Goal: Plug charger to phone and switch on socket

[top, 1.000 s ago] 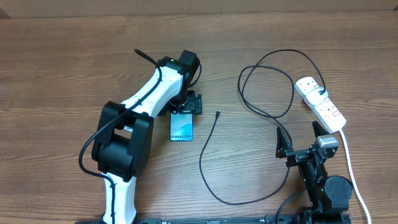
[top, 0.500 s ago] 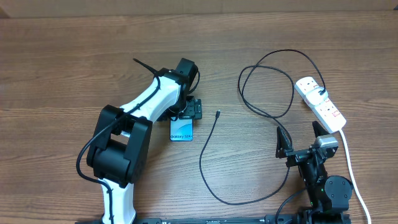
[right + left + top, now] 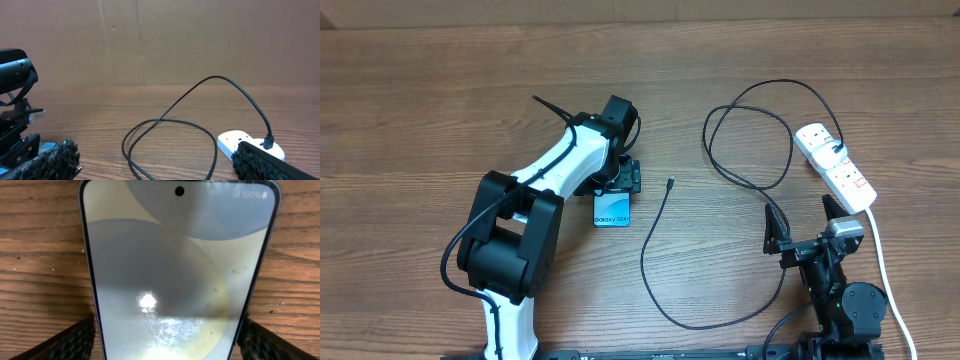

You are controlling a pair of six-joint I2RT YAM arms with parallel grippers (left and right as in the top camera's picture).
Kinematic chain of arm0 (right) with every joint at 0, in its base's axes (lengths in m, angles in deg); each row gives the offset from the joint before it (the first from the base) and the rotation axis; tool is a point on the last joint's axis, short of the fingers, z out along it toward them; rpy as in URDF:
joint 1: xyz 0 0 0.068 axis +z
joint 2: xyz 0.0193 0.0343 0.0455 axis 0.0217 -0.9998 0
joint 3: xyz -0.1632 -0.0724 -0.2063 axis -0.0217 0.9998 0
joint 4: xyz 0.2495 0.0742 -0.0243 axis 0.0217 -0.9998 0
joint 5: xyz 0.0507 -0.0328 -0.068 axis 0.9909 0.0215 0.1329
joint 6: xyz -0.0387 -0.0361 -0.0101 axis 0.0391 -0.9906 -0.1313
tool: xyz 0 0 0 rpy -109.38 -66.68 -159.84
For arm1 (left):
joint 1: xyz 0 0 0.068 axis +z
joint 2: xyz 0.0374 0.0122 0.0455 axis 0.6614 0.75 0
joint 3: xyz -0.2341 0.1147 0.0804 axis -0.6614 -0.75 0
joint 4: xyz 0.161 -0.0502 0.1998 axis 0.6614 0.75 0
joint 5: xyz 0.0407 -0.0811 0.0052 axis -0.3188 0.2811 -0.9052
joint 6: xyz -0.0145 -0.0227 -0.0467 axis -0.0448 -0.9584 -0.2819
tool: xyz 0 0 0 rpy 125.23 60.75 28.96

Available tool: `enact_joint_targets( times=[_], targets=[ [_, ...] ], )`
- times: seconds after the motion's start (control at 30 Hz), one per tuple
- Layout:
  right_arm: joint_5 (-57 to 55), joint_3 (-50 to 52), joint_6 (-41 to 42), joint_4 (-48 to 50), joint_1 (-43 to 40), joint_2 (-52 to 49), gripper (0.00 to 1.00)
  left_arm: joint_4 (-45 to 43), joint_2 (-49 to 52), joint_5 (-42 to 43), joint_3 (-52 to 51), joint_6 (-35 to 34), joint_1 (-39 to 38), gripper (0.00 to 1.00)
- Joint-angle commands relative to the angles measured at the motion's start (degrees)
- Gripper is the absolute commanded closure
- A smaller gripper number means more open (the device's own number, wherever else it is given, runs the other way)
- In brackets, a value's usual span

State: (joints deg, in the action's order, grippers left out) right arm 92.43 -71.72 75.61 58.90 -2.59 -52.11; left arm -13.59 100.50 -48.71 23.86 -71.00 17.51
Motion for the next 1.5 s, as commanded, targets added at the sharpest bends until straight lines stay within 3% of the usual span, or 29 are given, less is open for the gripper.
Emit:
enact_joint_targets(
  times=[0.0, 0.23, 0.63, 1.1, 1.33, 1.37, 1.47],
  targets=[
    [-0.33, 0.59, 0.17, 0.20, 0.37, 0.57, 0.00, 0.52, 4.28, 1.33, -3.65, -0.44, 0.22, 0.19],
    [-0.33, 0.59, 0.17, 0.20, 0.37, 0.57, 0.00, 0.57, 4.26, 1.33, -3.63, -0.72, 0.22, 0.26],
    [-0.33, 0.59, 0.17, 0.20, 0.37, 0.57, 0.00, 0.61, 4.24, 1.33, -3.19, -1.49, 0.24, 0.25],
    [-0.33, 0.59, 0.17, 0.20, 0.37, 0.57, 0.00, 8.44, 4.22, 1.36, 5.88, -1.75, 0.26, 0.28],
    [-0.33, 0.59, 0.17, 0.20, 0.37, 0.57, 0.00, 8.52, 4.24, 1.29, 6.51, -1.70, 0.26, 0.23],
    [-0.33, 0.59, 0.17, 0.20, 0.37, 0.57, 0.00, 8.50, 4.24, 1.31, 6.43, -1.70, 0.22, 0.18],
    [-0.33, 0.59, 0.17, 0.20, 0.37, 0.57, 0.00, 8.44, 4.28, 1.07, 5.99, -1.68, -0.13, 0.14]
  ],
)
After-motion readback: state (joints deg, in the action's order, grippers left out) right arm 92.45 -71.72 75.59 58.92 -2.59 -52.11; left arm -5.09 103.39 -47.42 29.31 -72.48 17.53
